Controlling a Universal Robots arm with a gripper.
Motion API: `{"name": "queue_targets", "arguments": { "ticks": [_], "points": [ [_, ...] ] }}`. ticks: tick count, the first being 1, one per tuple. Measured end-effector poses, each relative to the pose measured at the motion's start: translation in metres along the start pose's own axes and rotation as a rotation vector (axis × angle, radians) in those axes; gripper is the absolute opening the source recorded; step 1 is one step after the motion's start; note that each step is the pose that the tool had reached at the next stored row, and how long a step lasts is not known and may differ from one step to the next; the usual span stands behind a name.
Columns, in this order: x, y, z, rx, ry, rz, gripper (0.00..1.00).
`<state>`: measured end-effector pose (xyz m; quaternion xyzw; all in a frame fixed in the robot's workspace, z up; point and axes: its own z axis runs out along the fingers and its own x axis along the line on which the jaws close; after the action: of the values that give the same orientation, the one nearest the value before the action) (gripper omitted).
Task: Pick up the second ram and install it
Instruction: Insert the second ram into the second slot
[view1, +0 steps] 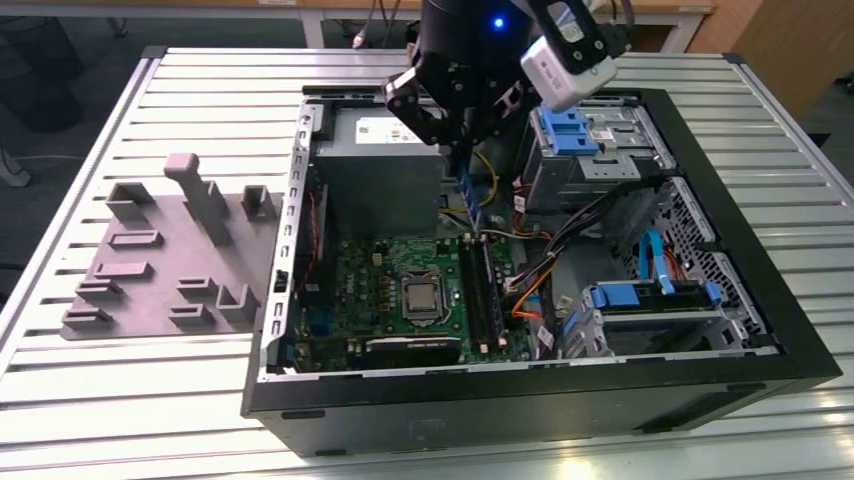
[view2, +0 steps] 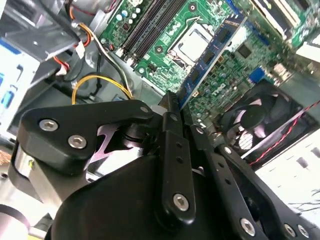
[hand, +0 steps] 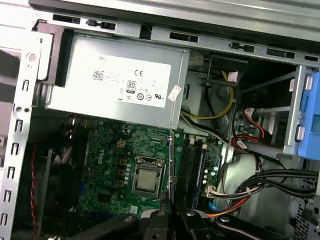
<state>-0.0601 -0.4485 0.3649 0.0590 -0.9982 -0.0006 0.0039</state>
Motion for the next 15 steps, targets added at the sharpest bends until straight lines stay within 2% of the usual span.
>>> {"name": "queue_targets", "arguments": {
  "ticks": [8,15],
  "points": [
    [0.0000,0.0000,0.0037,-0.0011,-0.0003,0.139,0.14],
    [-0.0027,-0.0003,0.0114,-0.0011,-0.0003,0.153,0.14]
  ]
}}
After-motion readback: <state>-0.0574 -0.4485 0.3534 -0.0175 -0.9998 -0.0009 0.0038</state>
